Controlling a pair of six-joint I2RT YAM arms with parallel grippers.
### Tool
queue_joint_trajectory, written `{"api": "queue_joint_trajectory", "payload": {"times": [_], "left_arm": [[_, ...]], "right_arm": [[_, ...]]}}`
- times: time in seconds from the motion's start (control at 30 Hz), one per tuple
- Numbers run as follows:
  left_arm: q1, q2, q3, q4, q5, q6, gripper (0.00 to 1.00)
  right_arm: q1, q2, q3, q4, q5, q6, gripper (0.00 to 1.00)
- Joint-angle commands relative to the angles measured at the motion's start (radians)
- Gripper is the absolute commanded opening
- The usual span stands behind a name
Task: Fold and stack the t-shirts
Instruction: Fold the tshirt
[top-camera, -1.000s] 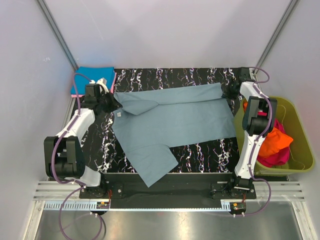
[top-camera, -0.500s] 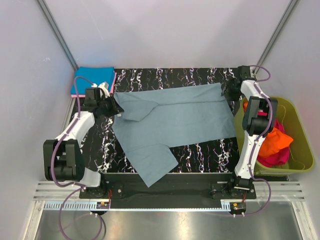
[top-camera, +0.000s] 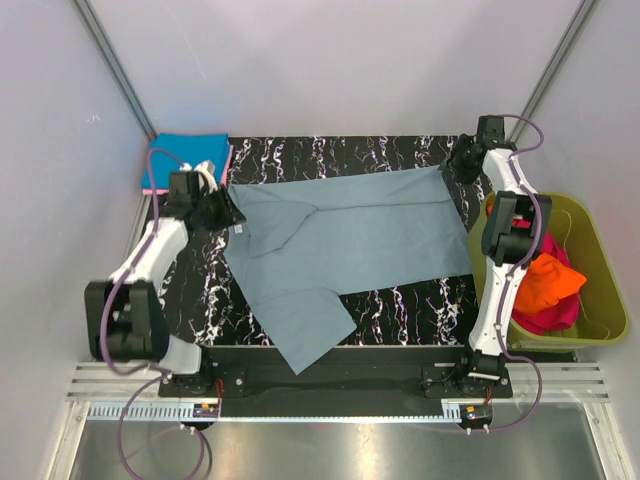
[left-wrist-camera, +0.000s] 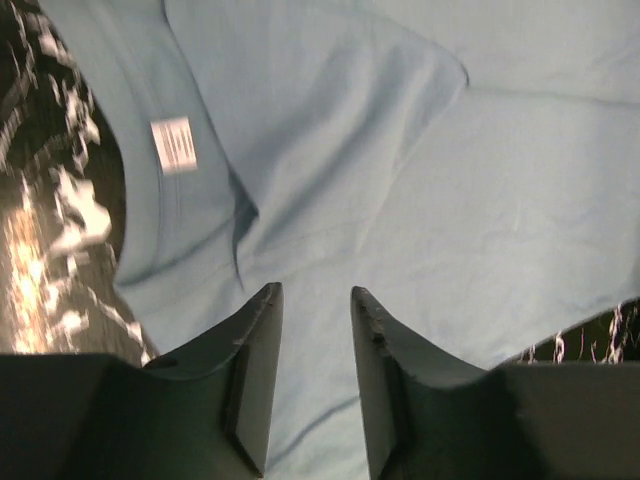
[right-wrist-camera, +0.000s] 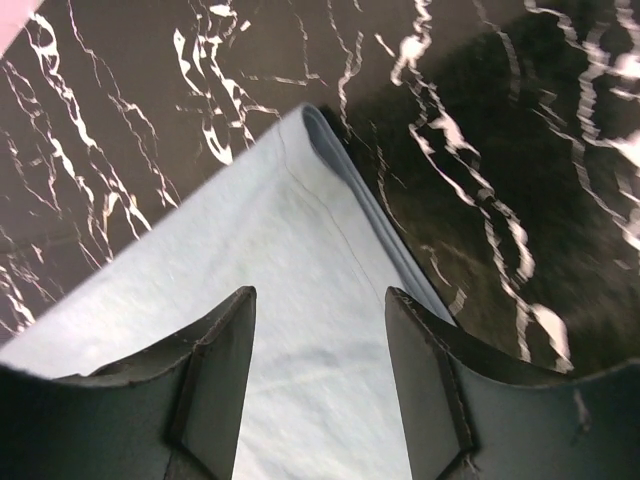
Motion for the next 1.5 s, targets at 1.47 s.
{"api": "queue_joint_trajectory", "payload": {"times": [1.47], "left_arm": [[0.068,0.733,0.771,-0.023,-0.09,-0.102,0.38]], "right_arm": [[0.025,0.389,0.612,-0.231,0.032,0.097,0.48]]}}
